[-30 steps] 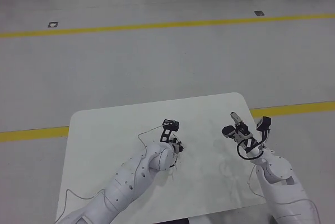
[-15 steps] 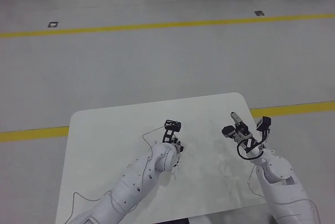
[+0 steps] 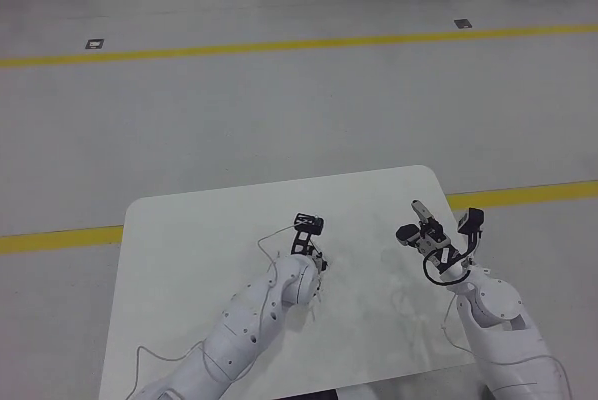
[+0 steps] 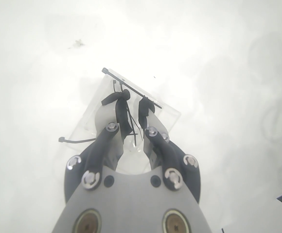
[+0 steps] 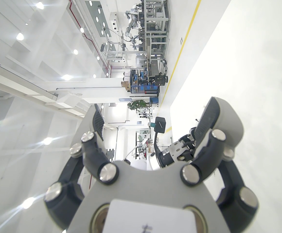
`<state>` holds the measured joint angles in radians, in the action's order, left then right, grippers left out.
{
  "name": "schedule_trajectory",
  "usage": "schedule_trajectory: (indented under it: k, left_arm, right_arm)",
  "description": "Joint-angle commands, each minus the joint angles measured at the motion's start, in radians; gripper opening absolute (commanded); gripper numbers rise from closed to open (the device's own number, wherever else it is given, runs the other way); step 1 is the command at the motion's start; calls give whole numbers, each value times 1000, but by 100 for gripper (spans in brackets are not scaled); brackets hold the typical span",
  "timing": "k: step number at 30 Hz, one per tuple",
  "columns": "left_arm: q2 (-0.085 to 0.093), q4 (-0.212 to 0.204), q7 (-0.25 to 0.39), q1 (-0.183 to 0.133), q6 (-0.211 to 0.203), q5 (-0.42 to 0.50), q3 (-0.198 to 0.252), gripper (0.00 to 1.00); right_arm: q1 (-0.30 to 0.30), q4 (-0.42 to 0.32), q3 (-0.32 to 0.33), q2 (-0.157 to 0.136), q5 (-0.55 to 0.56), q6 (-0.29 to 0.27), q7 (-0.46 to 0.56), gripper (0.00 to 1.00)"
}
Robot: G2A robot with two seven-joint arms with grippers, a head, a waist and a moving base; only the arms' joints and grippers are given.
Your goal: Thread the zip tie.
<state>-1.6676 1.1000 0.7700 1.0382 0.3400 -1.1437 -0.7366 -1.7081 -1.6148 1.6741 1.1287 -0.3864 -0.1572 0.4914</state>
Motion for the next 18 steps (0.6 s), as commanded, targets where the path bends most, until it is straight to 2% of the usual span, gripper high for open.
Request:
schedule_trajectory:
  k: [1, 18]
  left_arm:
    - [-4, -8, 2, -3, 0, -3, 0, 15]
    - [-38, -85, 9, -23, 0, -23, 0, 12]
  right_arm:
    - [0, 0, 0, 0, 0, 0, 0, 100]
    - [0, 0, 0, 0, 0, 0, 0, 100]
